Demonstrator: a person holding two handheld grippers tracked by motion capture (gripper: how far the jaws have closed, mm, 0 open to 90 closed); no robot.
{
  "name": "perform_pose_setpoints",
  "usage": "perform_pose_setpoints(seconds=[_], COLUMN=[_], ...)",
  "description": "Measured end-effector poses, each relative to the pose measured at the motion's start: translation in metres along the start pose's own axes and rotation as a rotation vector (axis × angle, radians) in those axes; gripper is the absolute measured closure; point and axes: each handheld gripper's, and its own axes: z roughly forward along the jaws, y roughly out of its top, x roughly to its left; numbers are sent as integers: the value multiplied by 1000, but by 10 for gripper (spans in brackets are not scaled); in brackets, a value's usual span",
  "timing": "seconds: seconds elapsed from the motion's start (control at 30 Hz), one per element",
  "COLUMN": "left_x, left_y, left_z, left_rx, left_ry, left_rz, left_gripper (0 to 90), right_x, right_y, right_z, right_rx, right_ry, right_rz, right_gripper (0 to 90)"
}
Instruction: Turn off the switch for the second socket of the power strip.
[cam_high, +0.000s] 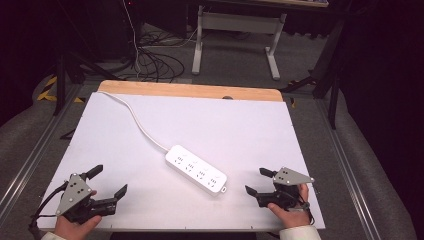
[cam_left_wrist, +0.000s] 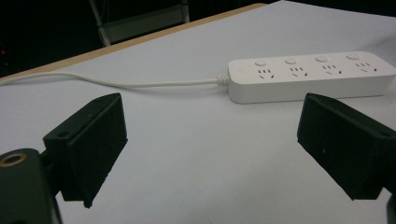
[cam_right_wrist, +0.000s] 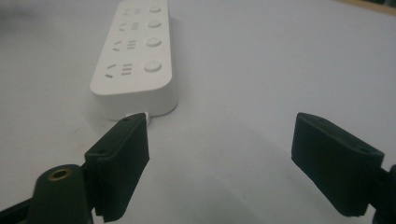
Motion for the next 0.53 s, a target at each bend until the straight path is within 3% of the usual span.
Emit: perform_pose_setpoints(seconds=[0.13, 0.37, 0.53], left_x=[0, 0, 2], left_y=[-1, -1, -2], left_z=[1, 0, 2], left_rx=[19, 40, 46], left_ry=[18, 28, 18], left_rz=[25, 45, 13], left_gripper=[90, 91, 78], right_x=[-1, 1, 2], right_y=[-4, -3, -3], right_z=[4, 7, 7], right_rx=[48, 31, 13], right_ry=[19, 26, 22], right_rz=[25, 33, 25], right_gripper=[188, 164, 154])
